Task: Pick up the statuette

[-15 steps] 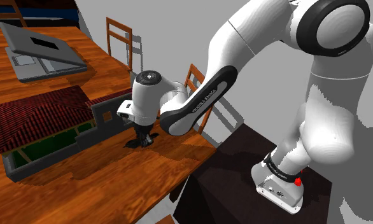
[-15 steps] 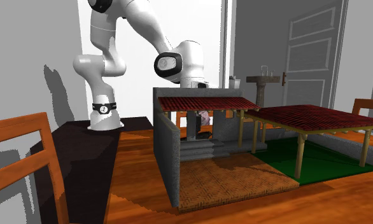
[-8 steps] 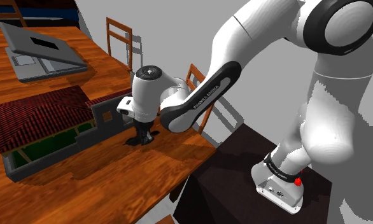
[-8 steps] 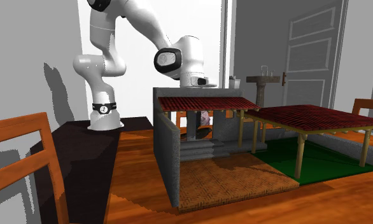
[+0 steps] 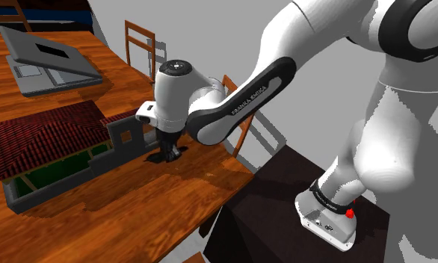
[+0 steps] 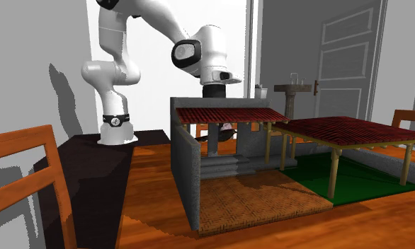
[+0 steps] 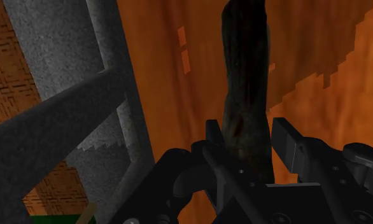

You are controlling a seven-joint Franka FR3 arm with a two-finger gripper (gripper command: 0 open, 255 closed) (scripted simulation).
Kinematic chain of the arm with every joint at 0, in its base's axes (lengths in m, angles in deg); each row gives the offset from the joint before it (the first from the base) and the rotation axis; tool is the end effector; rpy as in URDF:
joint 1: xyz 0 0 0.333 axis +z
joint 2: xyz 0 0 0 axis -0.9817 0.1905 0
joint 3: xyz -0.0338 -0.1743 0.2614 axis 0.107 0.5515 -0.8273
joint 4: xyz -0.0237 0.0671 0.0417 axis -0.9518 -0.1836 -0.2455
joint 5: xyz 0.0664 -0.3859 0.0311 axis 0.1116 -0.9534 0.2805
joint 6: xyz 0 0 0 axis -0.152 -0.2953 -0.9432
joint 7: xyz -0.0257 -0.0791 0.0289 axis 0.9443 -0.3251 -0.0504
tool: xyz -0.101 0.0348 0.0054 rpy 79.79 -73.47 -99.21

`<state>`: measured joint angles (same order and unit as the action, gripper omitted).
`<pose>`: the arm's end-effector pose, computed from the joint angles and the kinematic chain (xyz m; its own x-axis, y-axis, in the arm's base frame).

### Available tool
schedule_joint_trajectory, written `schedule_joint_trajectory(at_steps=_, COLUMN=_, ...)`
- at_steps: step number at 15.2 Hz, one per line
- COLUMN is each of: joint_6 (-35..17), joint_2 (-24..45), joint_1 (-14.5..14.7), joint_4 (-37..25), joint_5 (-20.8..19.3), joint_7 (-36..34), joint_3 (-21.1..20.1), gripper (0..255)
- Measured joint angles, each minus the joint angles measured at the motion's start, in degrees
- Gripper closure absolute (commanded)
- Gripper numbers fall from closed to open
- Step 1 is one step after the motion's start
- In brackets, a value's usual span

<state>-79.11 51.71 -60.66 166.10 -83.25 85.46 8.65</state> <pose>0.4628 0.3345 0.2648 0.1627 0.9867 0.0017 0.9774 -0.1614 0.1368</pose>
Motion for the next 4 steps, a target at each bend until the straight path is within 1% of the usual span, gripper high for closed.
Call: schedule_joint_trajectory(at_steps=4, joint_6=2.04, joint_2=-2.13, joint_1=-0.5, joint_4=-0.09, joint_5=1.6, joint_7=1.26, joint_3=-0.75, gripper=255)
